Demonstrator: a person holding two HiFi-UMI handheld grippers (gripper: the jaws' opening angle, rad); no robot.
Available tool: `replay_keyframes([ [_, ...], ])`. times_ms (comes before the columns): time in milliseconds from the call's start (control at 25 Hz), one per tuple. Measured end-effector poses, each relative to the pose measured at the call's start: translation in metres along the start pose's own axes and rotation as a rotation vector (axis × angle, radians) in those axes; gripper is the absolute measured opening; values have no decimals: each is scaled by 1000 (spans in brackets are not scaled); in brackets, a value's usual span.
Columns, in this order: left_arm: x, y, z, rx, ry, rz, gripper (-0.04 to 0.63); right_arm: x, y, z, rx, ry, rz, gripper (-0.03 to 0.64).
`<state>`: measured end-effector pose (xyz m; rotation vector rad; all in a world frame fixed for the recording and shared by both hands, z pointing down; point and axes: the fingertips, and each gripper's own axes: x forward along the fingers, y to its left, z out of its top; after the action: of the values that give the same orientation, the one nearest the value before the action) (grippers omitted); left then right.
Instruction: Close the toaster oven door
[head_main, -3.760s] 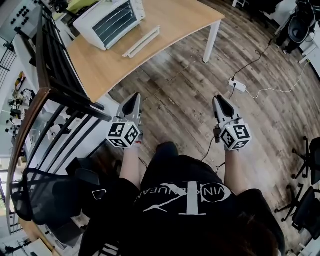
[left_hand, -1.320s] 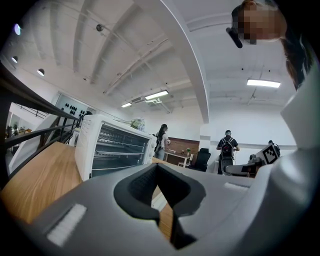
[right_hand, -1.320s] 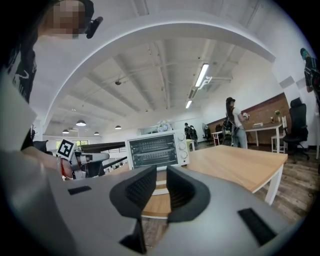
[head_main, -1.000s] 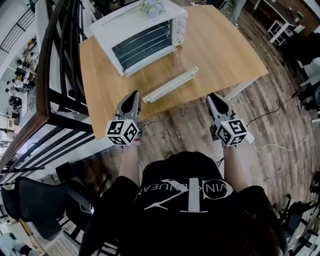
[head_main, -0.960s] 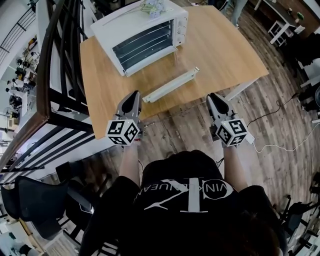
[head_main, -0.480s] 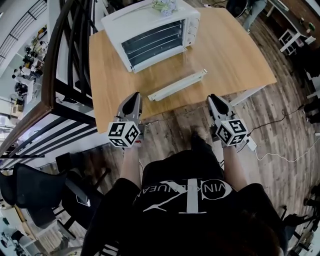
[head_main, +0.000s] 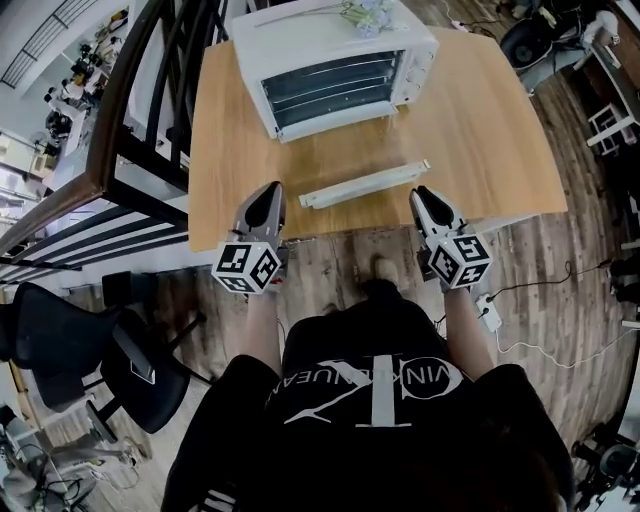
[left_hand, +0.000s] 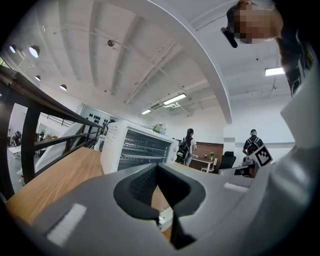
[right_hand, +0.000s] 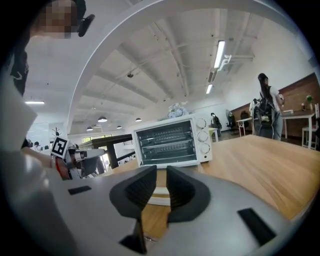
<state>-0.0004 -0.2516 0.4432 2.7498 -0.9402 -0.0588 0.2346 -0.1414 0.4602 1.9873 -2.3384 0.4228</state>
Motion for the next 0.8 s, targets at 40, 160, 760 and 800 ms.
replay_keyframes([
  [40, 2, -1, -3, 0, 7, 10, -2, 4, -3, -3, 1, 12, 11, 26],
  [160, 6, 1, -12, -13, 22, 44, -2, 17, -13, -13, 8, 60, 33, 26],
  [760, 29, -6, -46, -76, 62, 147, -2, 52, -61, -62, -7, 290, 65, 26],
  [800, 31, -7, -48, -76, 64, 147, -2, 54, -65, -64, -4, 301, 64, 26],
])
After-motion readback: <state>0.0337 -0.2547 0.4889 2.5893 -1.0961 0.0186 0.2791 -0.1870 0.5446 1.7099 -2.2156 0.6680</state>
